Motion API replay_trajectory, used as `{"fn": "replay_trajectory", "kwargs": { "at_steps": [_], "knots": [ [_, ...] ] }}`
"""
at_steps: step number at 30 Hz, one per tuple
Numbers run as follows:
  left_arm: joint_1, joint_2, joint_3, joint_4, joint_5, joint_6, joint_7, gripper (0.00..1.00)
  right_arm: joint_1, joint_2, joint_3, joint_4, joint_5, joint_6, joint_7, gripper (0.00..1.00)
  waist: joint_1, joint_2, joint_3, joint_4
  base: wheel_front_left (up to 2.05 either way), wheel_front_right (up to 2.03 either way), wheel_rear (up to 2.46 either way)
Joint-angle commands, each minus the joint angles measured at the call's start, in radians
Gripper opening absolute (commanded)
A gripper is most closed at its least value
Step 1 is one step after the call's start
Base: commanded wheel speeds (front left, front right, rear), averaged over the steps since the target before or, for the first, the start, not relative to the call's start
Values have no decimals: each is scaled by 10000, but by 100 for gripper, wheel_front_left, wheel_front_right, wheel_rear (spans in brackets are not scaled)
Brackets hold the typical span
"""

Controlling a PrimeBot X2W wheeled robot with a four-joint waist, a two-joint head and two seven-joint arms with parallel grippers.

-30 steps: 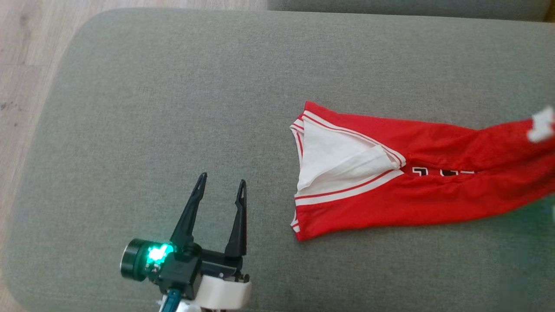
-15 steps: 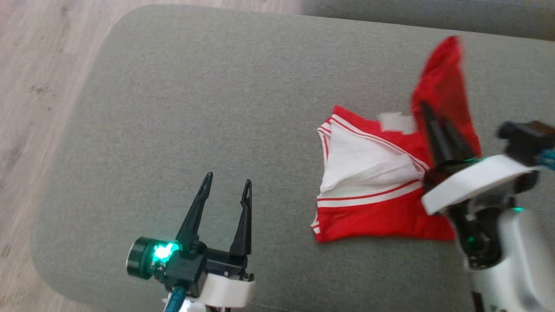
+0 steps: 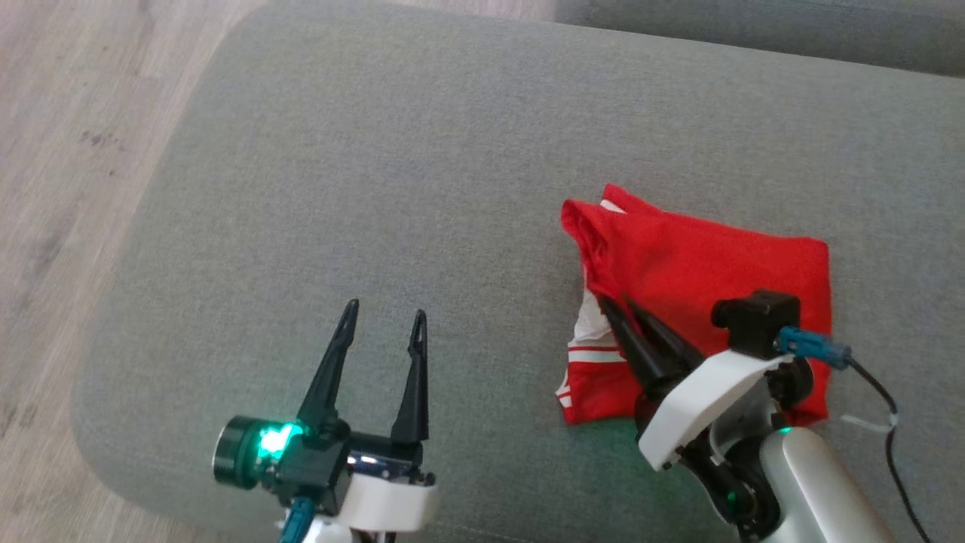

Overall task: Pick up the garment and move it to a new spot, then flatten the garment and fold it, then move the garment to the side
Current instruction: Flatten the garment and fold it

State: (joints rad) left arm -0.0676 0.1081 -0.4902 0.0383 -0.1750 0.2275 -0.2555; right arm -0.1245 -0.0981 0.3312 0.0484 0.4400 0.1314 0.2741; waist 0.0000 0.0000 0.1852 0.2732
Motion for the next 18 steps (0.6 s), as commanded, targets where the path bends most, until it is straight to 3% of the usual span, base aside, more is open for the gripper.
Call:
{"fn": "replay_trajectory", "kwargs": {
  "at_steps": [1, 10, 18],
  "knots": [
    [61, -77, 425, -253, 83, 3, -63, 100, -221, 204, 246, -441, 97, -7, -140, 100, 0, 0, -78, -117, 0, 0, 0],
    [318, -128, 874, -249, 36, -35, -63, 100, 40, -25, -1400, -809, -562, -7, -2539, 100, 0, 0, -742, -880, 0, 0, 0],
    [1099, -76, 1472, 32, -260, -131, -63, 100, 1594, -468, -2840, 638, -1904, -7, -5192, 100, 0, 0, -1981, -1716, 0, 0, 0]
  ]
}}
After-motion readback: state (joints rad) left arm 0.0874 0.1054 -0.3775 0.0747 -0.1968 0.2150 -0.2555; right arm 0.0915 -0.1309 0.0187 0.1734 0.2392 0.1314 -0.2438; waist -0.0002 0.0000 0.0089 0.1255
